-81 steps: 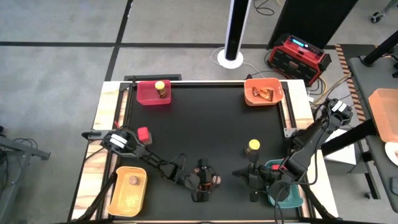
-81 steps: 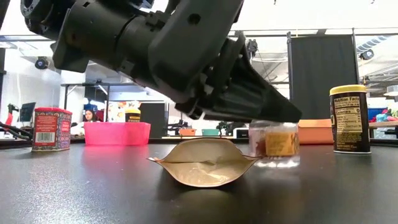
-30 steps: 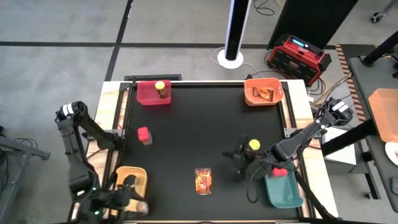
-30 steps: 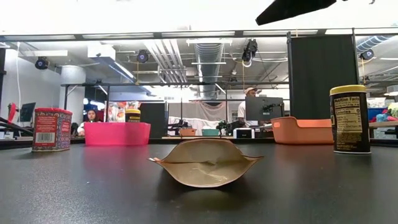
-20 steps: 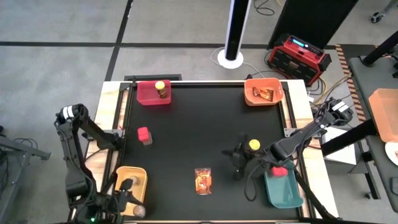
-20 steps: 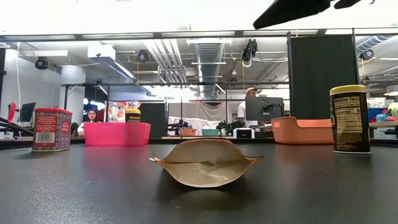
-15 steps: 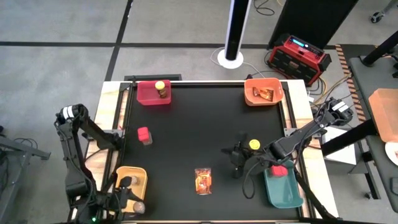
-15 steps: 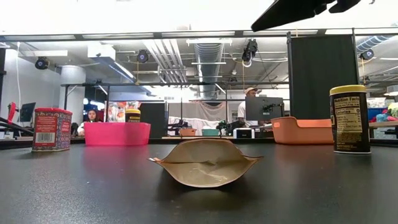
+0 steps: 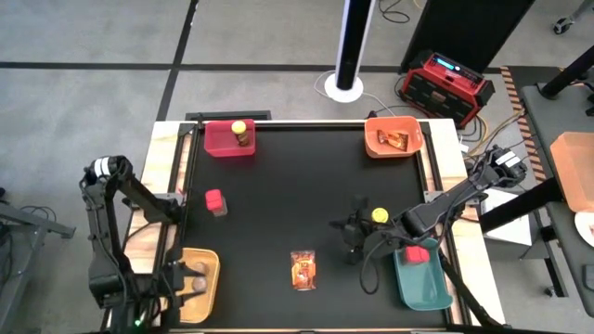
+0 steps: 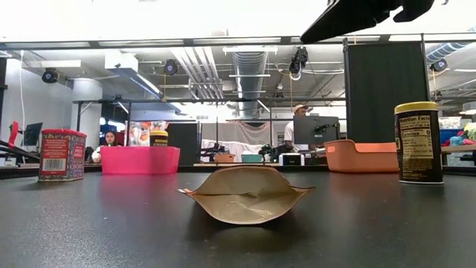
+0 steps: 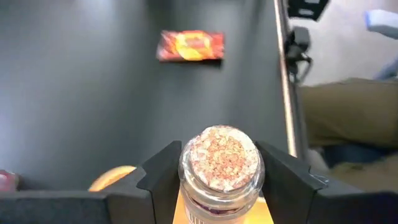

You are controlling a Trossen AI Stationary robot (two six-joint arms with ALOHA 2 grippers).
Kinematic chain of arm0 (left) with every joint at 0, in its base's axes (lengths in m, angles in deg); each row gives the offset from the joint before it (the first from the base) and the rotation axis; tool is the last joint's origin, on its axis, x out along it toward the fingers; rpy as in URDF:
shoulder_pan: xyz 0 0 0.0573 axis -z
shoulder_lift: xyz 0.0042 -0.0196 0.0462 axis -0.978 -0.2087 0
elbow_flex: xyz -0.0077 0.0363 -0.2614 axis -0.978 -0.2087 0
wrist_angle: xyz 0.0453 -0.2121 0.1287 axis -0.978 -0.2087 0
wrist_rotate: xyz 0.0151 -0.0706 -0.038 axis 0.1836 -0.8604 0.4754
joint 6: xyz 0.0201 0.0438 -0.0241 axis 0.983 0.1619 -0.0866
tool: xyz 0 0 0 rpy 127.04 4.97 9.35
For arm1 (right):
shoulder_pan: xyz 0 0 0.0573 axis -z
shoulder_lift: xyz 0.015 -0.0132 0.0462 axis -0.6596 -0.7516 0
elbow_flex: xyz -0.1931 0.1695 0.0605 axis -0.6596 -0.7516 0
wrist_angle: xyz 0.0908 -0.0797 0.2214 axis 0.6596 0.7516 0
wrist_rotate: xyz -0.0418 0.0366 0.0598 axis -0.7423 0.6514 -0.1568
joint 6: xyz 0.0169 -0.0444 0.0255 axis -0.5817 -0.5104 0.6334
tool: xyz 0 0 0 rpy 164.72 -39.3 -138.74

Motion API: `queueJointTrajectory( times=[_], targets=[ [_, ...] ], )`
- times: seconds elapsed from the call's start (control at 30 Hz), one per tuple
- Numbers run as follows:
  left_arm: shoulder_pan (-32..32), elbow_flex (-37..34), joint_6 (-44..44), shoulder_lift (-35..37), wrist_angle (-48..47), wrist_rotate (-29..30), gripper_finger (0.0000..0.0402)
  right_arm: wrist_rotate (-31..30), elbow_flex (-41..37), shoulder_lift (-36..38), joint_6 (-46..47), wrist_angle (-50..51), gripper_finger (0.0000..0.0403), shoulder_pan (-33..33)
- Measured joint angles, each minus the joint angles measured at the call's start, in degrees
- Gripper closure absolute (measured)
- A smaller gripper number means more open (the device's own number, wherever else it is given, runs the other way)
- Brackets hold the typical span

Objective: Sort spices by type
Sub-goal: Put the brown seasoning bottle into the yellow bin

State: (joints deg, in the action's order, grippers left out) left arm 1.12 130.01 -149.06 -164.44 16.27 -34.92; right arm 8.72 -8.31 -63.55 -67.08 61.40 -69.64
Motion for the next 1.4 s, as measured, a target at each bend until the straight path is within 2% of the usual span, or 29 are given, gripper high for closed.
queueJointTrajectory(
  times=[0.2, 0.3, 0.43, 0.63, 1.03, 1.4],
  targets=[
    [0.1, 0.0, 0.0, 1.6, -3.2, 2.1, 0.0230, 0.0, -0.4, 0.0, 0.5, 0.0, 0.0393, 1.0],
    [0.1, 0.0, 0.6, 2.0, -1.1, 4.9, 0.0231, 0.0, -0.4, 0.0, 1.1, 0.0, 0.0393, 1.9],
    [0.1, 0.0, 4.3, 1.6, 4.0, 5.8, 0.0231, 0.0, -0.6, 0.0, 1.2, -0.1, 0.0393, 2.8],
    [-0.5, 0.0, 6.0, 1.3, 5.8, 9.2, 0.0231, 0.0, -1.5, 0.0, 2.4, 0.0, 0.0393, 3.6],
    [-6.8, 0.0, 21.7, 4.0, 6.8, 9.3, 0.0232, 0.1, -2.7, 0.1, 4.1, 0.0, 0.0393, 3.6],
    [-14.4, -0.9, 33.7, 9.5, 7.3, 3.6, 0.0232, 0.0, -2.7, 0.1, 3.4, 0.0, 0.0393, 3.6]
  ],
)
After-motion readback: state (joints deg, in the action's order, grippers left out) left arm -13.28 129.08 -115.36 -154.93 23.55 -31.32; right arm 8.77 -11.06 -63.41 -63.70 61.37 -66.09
